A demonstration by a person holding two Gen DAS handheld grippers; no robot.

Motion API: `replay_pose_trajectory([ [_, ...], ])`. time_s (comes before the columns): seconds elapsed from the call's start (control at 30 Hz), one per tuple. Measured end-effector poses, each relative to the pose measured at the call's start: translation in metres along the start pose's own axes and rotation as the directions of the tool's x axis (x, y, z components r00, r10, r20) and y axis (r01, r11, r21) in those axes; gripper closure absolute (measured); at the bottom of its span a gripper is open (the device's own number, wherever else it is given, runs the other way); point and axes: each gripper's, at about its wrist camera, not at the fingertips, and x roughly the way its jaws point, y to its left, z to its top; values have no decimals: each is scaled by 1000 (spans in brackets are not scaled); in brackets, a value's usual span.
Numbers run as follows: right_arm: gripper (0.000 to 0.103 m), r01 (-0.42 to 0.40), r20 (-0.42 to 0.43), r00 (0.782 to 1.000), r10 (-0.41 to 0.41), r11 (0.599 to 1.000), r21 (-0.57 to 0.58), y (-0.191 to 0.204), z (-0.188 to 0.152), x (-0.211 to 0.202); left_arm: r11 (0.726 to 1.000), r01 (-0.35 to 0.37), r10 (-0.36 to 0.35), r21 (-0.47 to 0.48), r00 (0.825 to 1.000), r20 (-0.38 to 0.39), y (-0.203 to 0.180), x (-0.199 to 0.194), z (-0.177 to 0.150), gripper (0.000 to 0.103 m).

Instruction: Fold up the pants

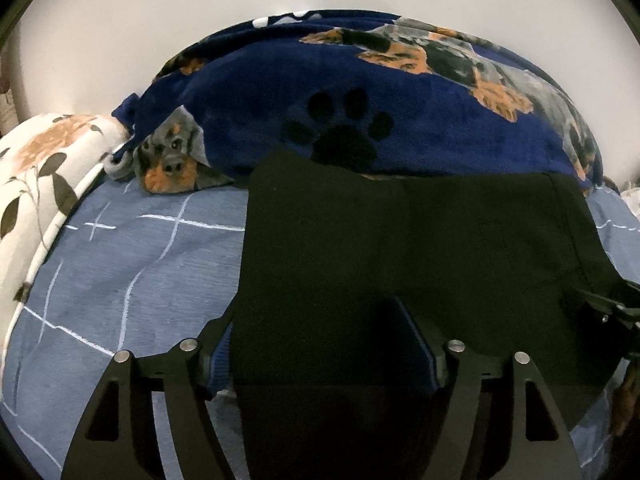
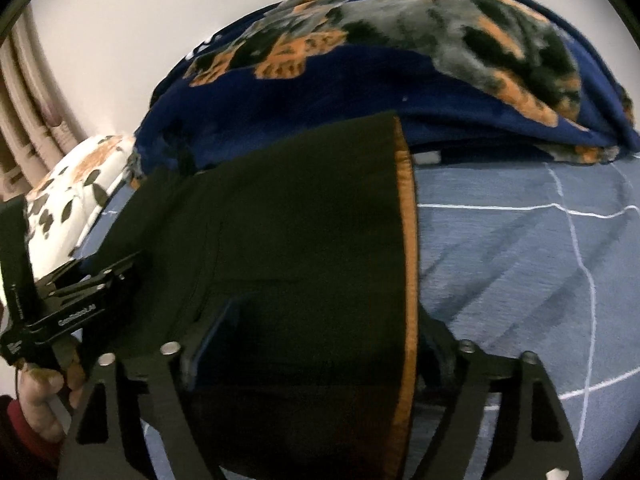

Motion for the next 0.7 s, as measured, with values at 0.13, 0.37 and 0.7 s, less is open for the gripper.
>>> replay_pose_trajectory([
  [0.13, 23, 53, 5, 999, -53, 997, 63, -3, 0, -22, 996, -83, 82, 20, 995, 58, -4, -24, -2, 31],
  [0.37, 23, 38, 163, 986, -44, 998, 41, 25, -35, -113, 994, -110, 106, 11, 976, 191, -12, -105, -5, 9],
  [0.7, 22, 8, 188, 982, -9, 1000, 9, 60, -81, -173, 992, -126, 114, 28, 956, 271, -39, -198, -12, 0],
])
